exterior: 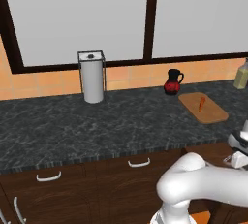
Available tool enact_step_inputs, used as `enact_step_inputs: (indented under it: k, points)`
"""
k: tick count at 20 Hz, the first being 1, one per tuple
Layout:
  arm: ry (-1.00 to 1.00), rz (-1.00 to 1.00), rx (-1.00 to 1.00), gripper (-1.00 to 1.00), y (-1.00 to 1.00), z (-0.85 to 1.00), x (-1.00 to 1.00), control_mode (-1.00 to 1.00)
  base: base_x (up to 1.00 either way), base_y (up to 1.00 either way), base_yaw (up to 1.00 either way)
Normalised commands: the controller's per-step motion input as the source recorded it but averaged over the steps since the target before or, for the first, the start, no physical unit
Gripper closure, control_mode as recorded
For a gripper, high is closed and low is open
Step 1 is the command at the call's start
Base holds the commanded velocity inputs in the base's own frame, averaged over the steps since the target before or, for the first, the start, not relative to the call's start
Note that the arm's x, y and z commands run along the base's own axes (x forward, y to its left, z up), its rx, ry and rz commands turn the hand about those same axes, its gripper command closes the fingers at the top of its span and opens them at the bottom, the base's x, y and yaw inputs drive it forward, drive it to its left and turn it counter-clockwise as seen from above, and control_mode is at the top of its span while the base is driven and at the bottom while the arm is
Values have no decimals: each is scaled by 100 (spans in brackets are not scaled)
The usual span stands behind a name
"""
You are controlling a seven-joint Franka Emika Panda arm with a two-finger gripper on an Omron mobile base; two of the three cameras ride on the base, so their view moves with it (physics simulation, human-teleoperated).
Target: Place the appropriate cutting tool for cutting the carrot skin on the cutting board.
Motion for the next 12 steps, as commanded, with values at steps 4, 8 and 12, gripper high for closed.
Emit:
enact_step_inputs:
  k: [4, 8, 12]
  points:
    - [0, 0, 0, -100, -41, -36, 15, -100, 0, 0, 0]
    - [0, 0, 0, -100, -24, -42, 11, -100, 0, 0, 0]
    - [0, 0, 0, -100, -4, -39, 6, -100, 0, 0, 0]
